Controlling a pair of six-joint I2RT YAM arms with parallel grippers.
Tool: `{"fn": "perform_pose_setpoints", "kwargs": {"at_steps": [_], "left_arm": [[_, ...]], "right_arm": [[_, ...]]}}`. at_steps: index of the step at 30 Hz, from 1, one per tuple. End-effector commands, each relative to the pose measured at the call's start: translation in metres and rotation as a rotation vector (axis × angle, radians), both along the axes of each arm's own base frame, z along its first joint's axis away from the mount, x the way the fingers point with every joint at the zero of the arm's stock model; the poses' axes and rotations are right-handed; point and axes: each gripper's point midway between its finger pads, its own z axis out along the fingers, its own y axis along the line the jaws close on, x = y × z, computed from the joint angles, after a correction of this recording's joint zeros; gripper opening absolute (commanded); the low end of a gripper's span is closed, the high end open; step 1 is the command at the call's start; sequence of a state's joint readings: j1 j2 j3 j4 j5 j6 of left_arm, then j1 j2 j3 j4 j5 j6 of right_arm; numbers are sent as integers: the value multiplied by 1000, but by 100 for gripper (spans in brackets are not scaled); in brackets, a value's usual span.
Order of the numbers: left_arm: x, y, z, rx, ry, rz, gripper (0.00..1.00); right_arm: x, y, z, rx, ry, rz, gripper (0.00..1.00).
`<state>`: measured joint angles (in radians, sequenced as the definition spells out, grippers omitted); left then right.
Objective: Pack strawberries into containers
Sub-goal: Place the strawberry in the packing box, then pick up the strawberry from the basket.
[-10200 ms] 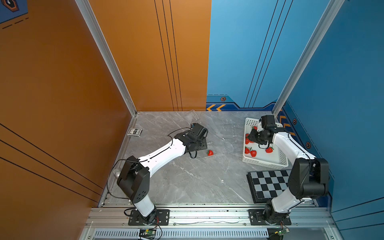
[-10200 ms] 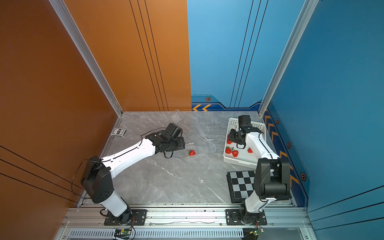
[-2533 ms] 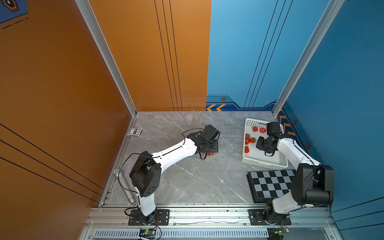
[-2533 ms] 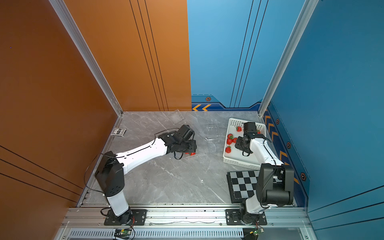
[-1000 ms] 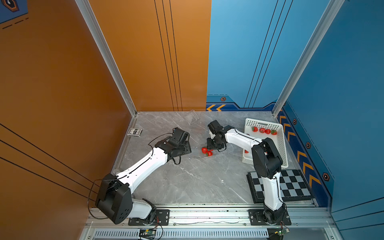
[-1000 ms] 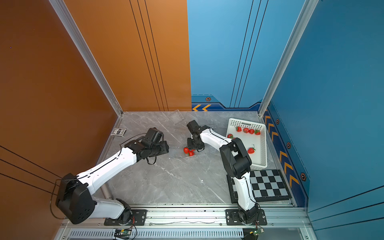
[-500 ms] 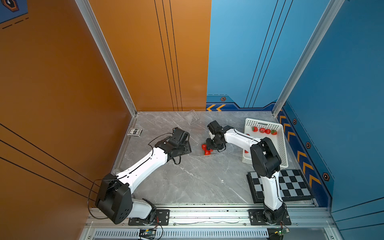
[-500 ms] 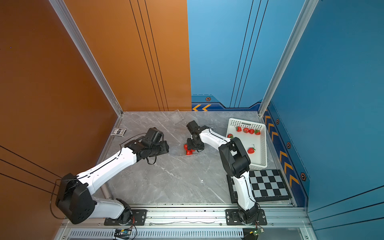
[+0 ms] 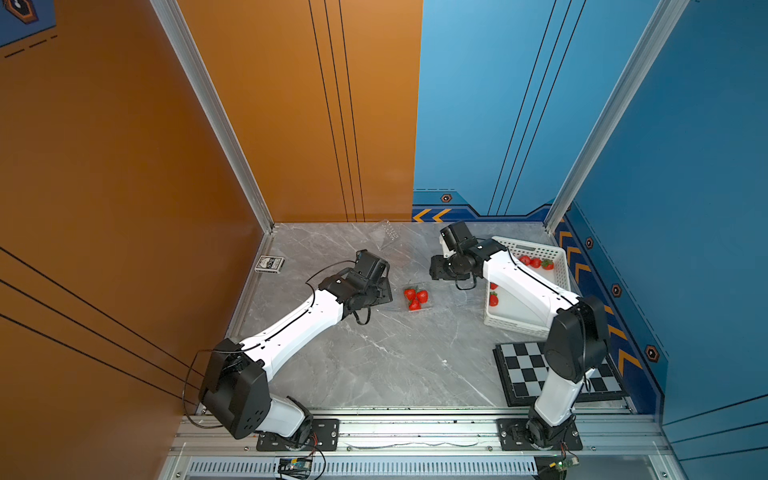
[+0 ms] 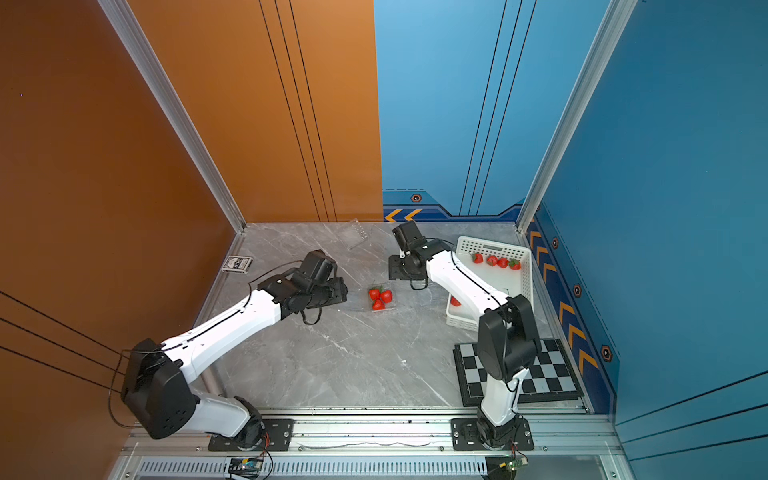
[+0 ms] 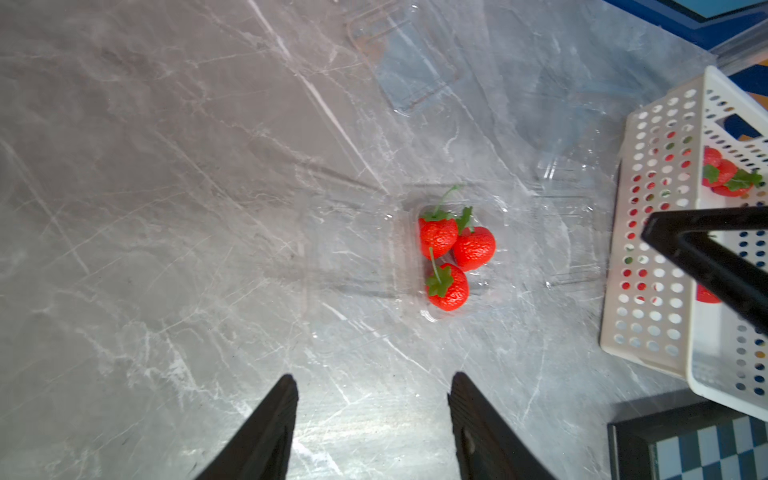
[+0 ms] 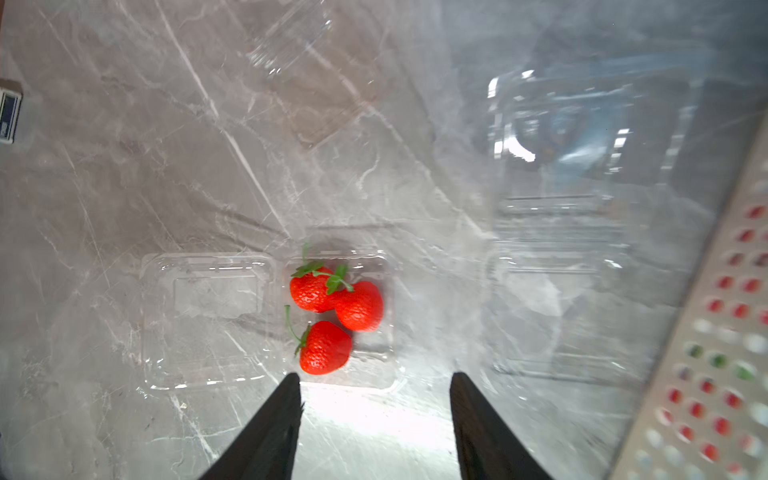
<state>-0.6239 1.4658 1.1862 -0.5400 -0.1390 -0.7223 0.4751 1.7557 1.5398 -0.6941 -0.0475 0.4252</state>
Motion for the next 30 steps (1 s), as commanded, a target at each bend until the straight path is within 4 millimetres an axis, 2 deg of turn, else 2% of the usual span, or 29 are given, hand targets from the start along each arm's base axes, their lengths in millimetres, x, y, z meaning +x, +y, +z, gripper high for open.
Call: {"fn": "perform_pose_setpoints", "kwargs": {"at_steps": [1, 4, 7, 10, 12, 16, 21, 26, 30], "left_arm": [[6, -26, 13, 18, -47, -45, 59], [9, -61, 20, -9, -92, -98, 58], [12, -94, 17, -12, -75, -172, 58], [13, -123, 11, -16, -60, -228, 58], [13, -141, 9, -9, -64, -276, 58], [14, -170, 3, -4, -52, -353, 58], [15, -205, 0, -28, -53, -422, 58], [18, -233, -8, -67, -32, -458, 58], [19, -245, -11, -78, -22, -475, 58]], "right_arm": [[-2, -58, 2, -65, -20, -107, 60], [-3, -108, 3, -41, -46, -217, 60], [-5, -157, -4, 0, -60, -344, 61], [-5, -198, -19, 54, -58, -461, 63], [-4, -213, -33, 101, -29, -505, 63], [5, -228, -58, 146, 8, -562, 63], [23, -240, -79, 171, 28, -624, 63], [42, -239, -107, 205, 85, -646, 61], [50, -239, -117, 215, 94, -656, 61]]}}
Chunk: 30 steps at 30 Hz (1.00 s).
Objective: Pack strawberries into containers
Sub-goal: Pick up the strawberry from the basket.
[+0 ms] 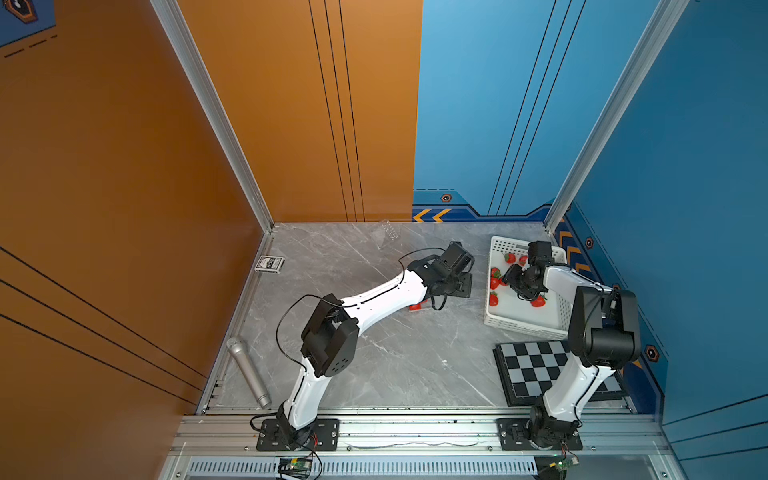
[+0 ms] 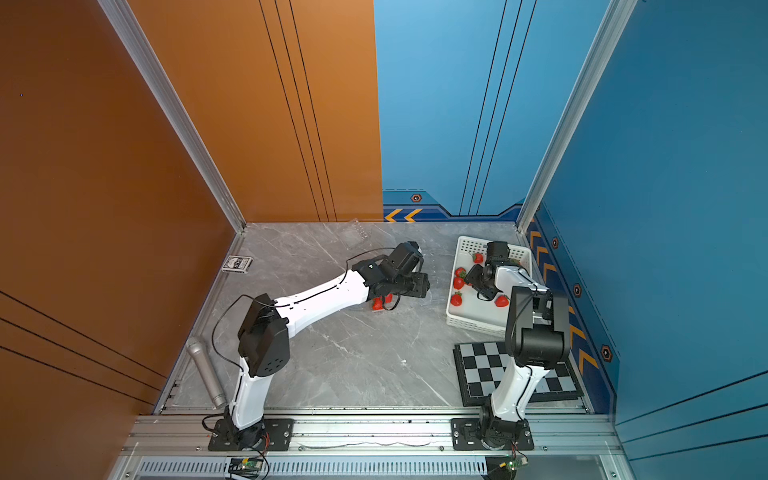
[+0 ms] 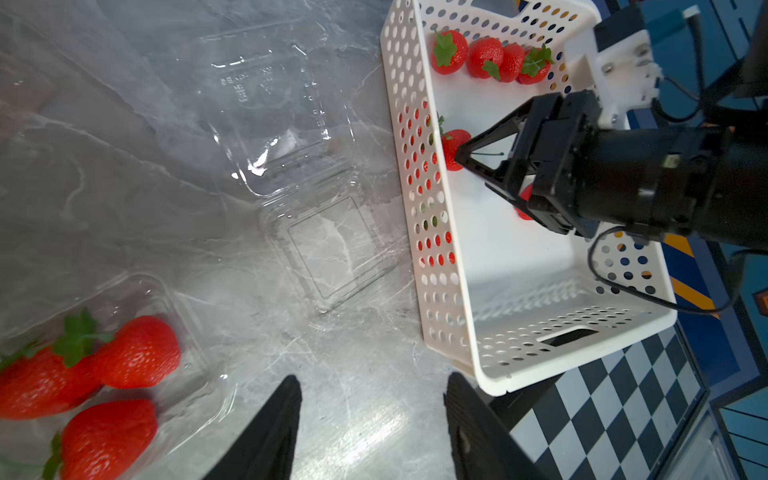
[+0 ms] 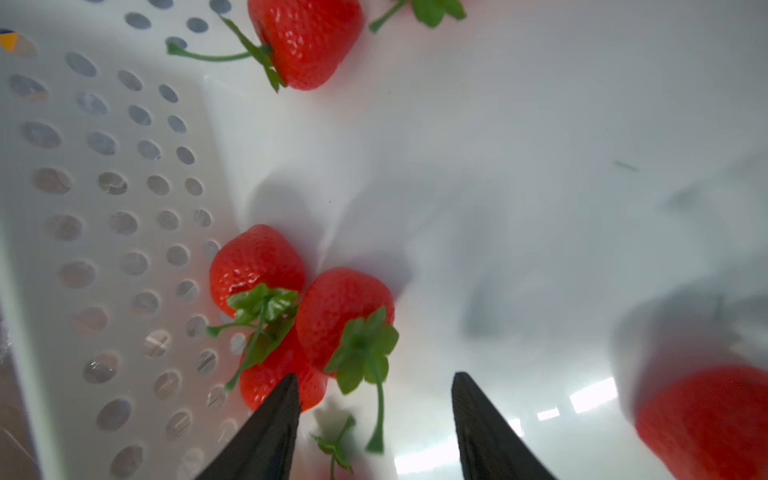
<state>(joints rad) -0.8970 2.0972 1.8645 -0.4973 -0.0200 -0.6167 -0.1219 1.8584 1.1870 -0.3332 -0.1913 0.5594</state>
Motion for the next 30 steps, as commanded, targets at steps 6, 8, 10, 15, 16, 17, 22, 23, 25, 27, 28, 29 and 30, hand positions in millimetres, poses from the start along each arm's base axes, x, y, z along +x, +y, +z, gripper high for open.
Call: {"fn": "perform_pose_setpoints", "kwargs": {"at_steps": [6, 8, 10, 15, 16, 17, 22, 23, 25, 27, 28, 29, 30], "left_arm": [[-6, -13, -5, 8, 25, -62, 58], [-5, -12, -5, 12, 26, -60, 58], [-4, -9, -6, 14, 29, -56, 58], [-4, -7, -6, 16, 29, -52, 58], [-4, -7, -6, 16, 29, -52, 58], [-5, -7, -5, 16, 29, -53, 58], [-4, -4, -5, 18, 27, -47, 58], [-3, -3, -5, 20, 26, -45, 58], [-3, -2, -4, 19, 26, -43, 58], [-3, 0, -4, 22, 25, -41, 58], [-2, 1, -4, 24, 25, -37, 58], [-2, 2, -4, 24, 24, -36, 58], [-2, 3, -4, 25, 25, -34, 58]], "right_arm": [[28, -2, -3, 64, -61, -49, 61], [31, -2, -6, 66, -61, -54, 60], [34, -3, -6, 68, -73, -63, 61], [40, -2, -13, 89, -68, -70, 60], [41, -2, -13, 90, -71, -71, 60], [41, -1, -15, 95, -68, -70, 59], [37, 1, -19, 105, -56, -67, 58], [35, 2, -20, 106, -52, -67, 58], [32, 2, -22, 109, -46, -64, 58], [29, 4, -19, 111, -50, -58, 58], [27, 4, -17, 103, -51, -57, 58], [25, 3, -18, 103, -49, -59, 58], [24, 2, -20, 110, -44, -59, 58]]}}
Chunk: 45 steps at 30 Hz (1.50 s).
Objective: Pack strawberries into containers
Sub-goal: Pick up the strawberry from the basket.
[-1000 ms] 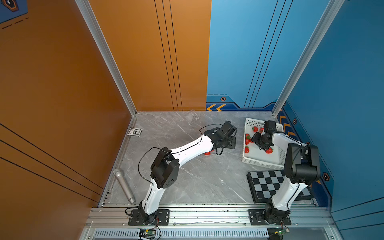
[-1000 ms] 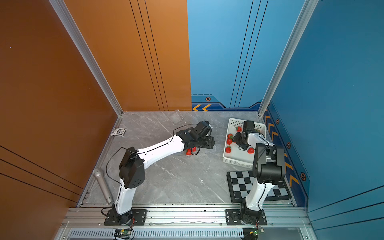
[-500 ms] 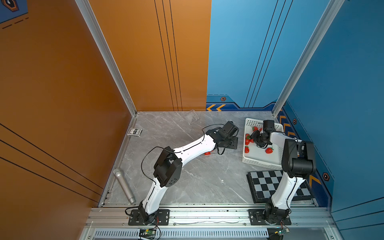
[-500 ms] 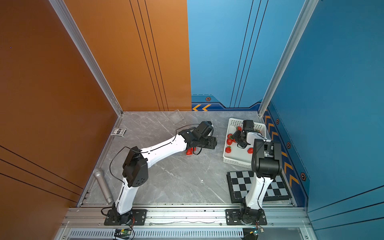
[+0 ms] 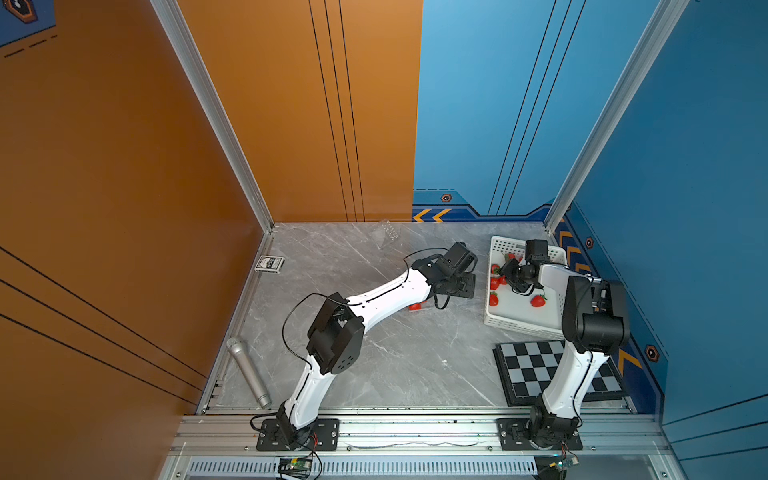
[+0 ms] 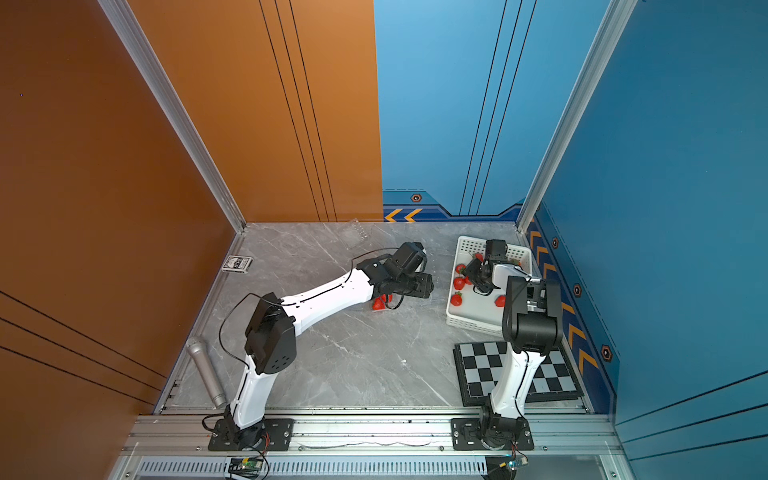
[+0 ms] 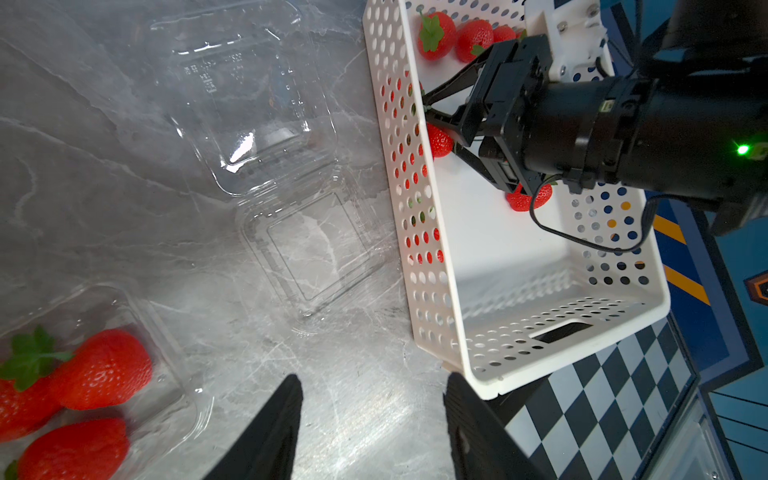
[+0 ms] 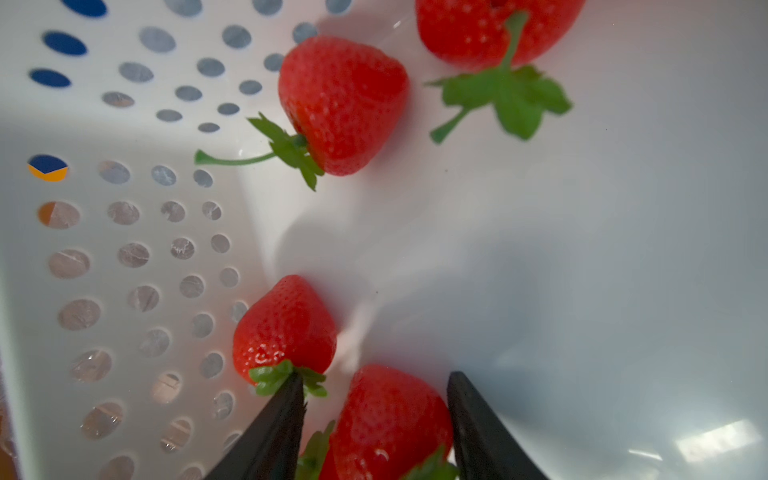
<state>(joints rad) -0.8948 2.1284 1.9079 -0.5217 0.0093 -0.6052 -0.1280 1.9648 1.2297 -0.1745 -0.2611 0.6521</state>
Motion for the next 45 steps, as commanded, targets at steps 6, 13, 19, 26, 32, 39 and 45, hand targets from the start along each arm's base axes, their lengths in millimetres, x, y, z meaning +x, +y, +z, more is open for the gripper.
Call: {"fn": "perform_pose_setpoints", "kwargs": {"at_steps": [6, 13, 19, 26, 32, 39, 45], "left_arm": [[-2, 10, 0, 26, 3, -7, 58], [0, 12, 0, 27, 5, -1, 57], [0, 15, 0, 30, 2, 5, 57], [1, 19, -1, 34, 4, 13, 57], [2, 28, 0, 44, 1, 31, 57], [2, 43, 0, 62, -3, 54, 57], [2, 57, 4, 69, -9, 78, 57]], "right_arm": [[-24, -4, -16, 23, 65, -7, 57], [-27, -3, -24, 33, 81, 3, 55], [-26, 0, -30, 40, 91, 11, 52], [-27, 0, -36, 39, 104, 13, 47], [-26, 2, -41, 48, 113, 19, 41], [-27, 2, -37, 47, 105, 18, 29], [-31, -5, -17, 26, 70, -2, 22]]}}
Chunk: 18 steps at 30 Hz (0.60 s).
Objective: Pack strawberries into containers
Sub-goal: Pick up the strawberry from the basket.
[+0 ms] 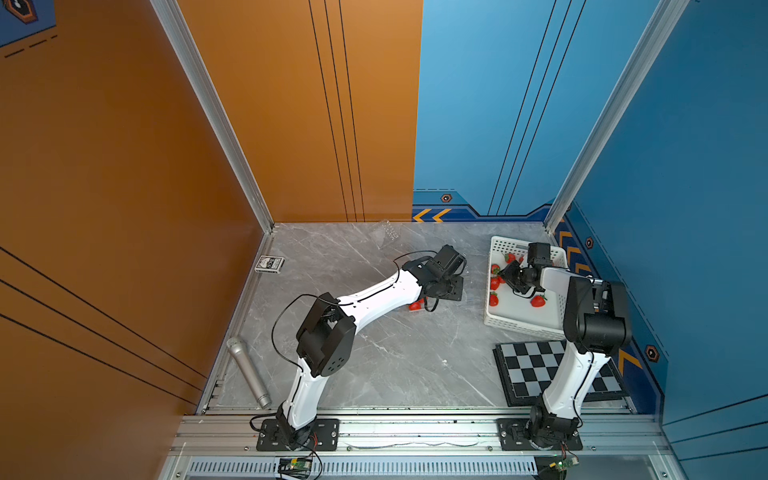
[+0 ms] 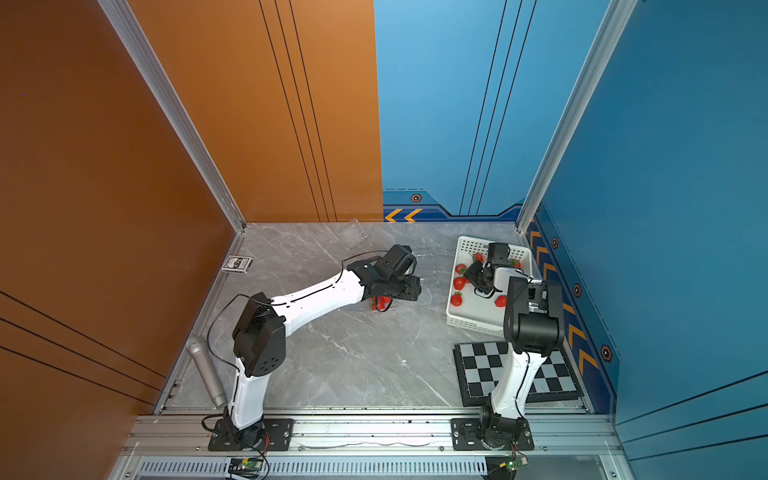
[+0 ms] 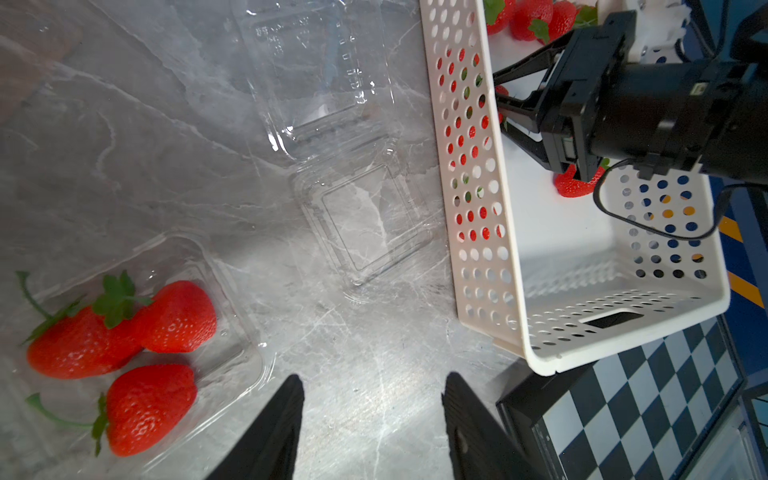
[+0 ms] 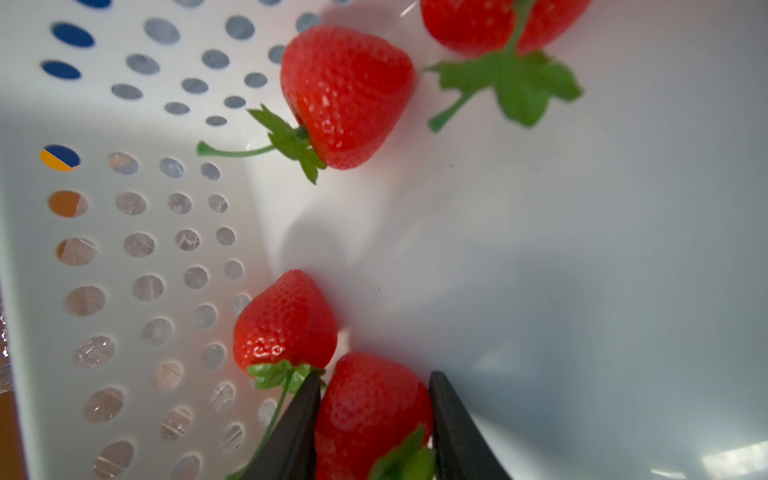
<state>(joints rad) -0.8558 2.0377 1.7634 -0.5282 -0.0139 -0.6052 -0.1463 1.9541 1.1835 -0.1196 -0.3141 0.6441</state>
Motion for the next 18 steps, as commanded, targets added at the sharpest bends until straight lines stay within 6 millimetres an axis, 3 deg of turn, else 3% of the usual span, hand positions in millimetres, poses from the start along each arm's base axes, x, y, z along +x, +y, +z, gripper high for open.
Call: {"fn": "perform_pose_setpoints", "kwargs": {"at_steps": [1, 13, 18], "left_arm": [[3, 18, 16, 14, -35, 28, 57], [5, 38, 21, 20, -41, 72, 56], [6, 57, 27, 26, -51, 109, 56]], "right_arm": [[-28, -7, -10, -15, 88, -23, 21], [-40, -27, 33, -40, 8, -69, 19], [-44, -17, 62, -33, -36, -33, 19]]}}
